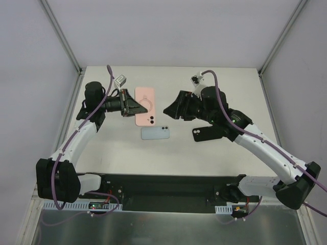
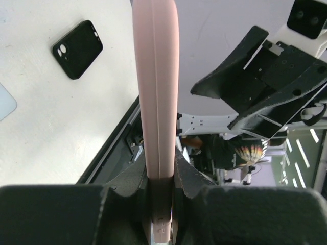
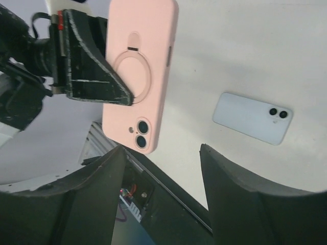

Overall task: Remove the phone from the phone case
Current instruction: Pick up the phone at the center of the board, then remove the phone case from the phone.

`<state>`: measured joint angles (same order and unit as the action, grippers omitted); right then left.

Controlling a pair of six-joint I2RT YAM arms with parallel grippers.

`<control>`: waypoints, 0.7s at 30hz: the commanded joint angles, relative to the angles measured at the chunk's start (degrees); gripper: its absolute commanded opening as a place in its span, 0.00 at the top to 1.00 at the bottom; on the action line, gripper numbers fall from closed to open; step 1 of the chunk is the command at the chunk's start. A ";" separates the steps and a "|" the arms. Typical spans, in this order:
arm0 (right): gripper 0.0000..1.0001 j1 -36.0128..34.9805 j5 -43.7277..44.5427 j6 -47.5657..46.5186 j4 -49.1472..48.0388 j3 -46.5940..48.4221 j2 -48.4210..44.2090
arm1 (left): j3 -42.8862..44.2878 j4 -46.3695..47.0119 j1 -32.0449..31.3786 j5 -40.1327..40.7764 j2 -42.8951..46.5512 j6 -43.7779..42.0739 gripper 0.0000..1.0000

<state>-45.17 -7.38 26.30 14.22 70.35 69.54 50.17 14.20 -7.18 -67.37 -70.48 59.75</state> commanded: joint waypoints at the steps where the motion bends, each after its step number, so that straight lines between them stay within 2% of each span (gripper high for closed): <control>1: 0.36 -0.54 5.71 -6.71 9.86 3.65 -0.81 | 5.82 -8.75 -1.25 -4.69 3.68 -13.34 1.00; 3: 0.33 -0.54 5.01 -6.53 9.25 3.66 -0.28 | 5.90 -8.66 -2.04 -5.57 4.82 -14.48 1.00; 6: 0.27 0.86 -2.17 -3.99 2.95 1.64 0.60 | 6.69 -8.48 -4.06 -8.55 6.05 -16.15 1.00; 7: 0.27 1.65 -8.21 -0.94 -0.30 0.24 0.69 | 6.95 -8.31 -4.42 -10.30 6.40 -16.41 1.00; 8: 0.27 2.44 -10.96 1.18 -7.38 -2.29 0.77 | 7.48 -8.13 -5.12 -10.84 6.75 -16.76 1.00; 10: 0.26 4.21 -17.37 4.09 -14.01 -4.42 1.48 | 7.92 -7.87 -5.47 -11.99 7.63 -16.94 1.00; 11: 0.26 4.65 -18.89 6.28 -19.52 -5.30 1.74 | 8.27 -7.78 -5.48 -12.34 7.81 -16.94 1.00; 13: 0.26 5.18 -22.22 7.61 -23.34 -5.48 2.53 | 8.54 -7.78 -5.48 -12.87 7.99 -16.94 1.00; 16: 0.30 5.09 -25.39 9.29 -28.80 -5.22 3.67 | 8.63 -7.52 -5.83 -13.48 7.72 -16.59 1.00; 20: 0.44 5.18 -29.97 13.32 -38.09 -5.48 5.52 | 8.98 -6.29 -6.09 -13.40 7.64 -15.80 1.00; 21: 0.45 5.18 -30.85 14.90 -39.69 -5.66 6.22 | 9.06 -6.11 -6.09 -13.31 7.46 -15.63 1.00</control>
<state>-39.99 -30.65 35.29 -10.46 64.55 74.50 55.81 3.57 -12.82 -77.41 -64.45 45.15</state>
